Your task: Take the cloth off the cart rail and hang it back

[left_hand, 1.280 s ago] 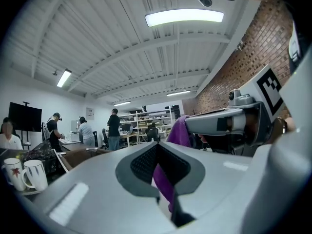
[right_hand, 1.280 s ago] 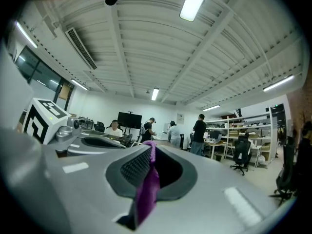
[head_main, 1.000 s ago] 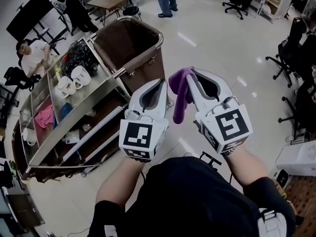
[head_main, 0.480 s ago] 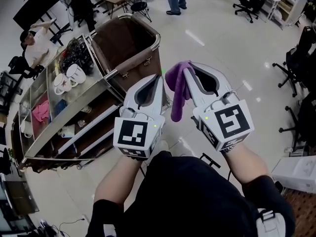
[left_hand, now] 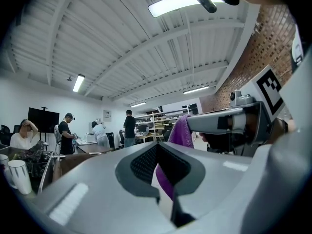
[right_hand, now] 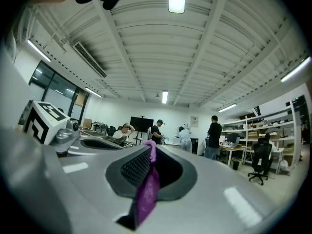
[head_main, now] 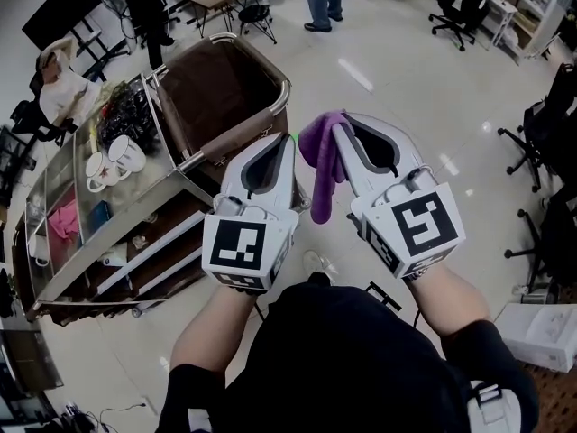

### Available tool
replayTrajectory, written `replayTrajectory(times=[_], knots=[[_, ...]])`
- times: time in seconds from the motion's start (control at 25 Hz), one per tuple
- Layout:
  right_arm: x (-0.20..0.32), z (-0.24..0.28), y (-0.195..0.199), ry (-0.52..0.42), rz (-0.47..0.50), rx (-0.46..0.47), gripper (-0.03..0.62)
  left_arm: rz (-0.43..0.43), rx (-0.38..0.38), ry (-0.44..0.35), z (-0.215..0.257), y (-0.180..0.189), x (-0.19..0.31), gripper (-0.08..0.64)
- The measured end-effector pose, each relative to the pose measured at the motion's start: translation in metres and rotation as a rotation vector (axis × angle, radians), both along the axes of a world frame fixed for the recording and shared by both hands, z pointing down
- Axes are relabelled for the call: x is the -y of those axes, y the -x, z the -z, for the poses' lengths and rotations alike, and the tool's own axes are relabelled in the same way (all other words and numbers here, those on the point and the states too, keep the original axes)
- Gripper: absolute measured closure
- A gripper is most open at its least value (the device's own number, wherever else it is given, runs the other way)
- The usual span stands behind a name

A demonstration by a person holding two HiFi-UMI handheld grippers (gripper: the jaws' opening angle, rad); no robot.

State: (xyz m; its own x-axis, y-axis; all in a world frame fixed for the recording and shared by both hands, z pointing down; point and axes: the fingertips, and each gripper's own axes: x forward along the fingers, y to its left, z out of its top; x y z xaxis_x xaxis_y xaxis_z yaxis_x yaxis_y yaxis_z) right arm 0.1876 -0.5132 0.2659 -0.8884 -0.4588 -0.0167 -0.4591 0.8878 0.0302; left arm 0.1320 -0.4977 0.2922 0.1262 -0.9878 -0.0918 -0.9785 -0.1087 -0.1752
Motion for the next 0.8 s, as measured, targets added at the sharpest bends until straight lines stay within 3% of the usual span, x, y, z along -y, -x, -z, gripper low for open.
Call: replayTrajectory(times=[0.12,0.28,0.8], knots=[[0.027,0.009,0.012,-0.056,0.006,0.047,0.578,0.009,0.000,-0.009,0.004,0.010,0.023,0.561],[0.056,-0.004,0.027,0.004,0.016,-0.024,0.578,0.020,0.002,-0.005,0.006,0.024,0.054,0.561],[0.157,-0.004,0.063,0.008,0.069,-0.008,0.578,0.073,0.020,0.011,0.014,0.054,0.139,0.561]])
